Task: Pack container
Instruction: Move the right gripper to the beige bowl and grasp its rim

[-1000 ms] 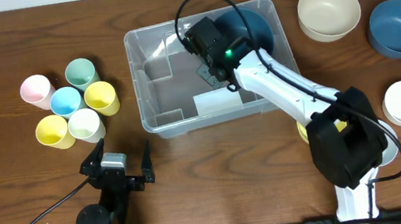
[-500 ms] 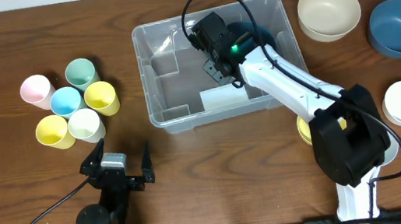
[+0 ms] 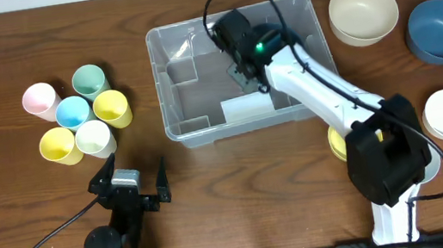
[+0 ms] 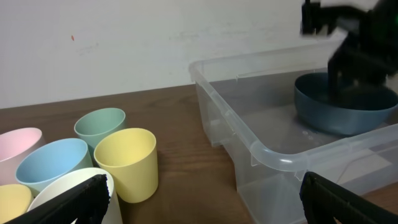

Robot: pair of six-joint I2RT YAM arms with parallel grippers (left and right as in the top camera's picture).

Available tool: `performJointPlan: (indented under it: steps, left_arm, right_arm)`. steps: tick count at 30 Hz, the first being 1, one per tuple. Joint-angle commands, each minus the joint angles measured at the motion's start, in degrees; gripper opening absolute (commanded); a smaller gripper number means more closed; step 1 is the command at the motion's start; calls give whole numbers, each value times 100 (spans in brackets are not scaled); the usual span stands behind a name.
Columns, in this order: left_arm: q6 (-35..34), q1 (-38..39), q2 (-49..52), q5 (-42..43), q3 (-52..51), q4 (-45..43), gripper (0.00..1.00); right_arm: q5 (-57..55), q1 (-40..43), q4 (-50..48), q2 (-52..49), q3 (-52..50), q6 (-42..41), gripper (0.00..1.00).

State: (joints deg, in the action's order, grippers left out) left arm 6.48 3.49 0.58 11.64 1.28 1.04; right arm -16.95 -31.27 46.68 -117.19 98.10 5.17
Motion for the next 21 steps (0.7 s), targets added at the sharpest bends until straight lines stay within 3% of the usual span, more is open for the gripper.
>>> performJointPlan:
  steps: [1,6,12,21]
  left_arm:
    - [101,13,-35,83,-105,190,98]
    - [101,13,-35,83,-105,192,98]
    - [101,13,-35,83,-105,192,98]
    - [101,13,-35,83,-105,192,98]
  right_arm:
    - [-177,240,212,595,750,-581,50]
    - [-175,789,417,981,1067,-804,60]
    - [234,2068,846,857,933,-1600,59]
    - [802,3344,1126,238,623,-2345,57]
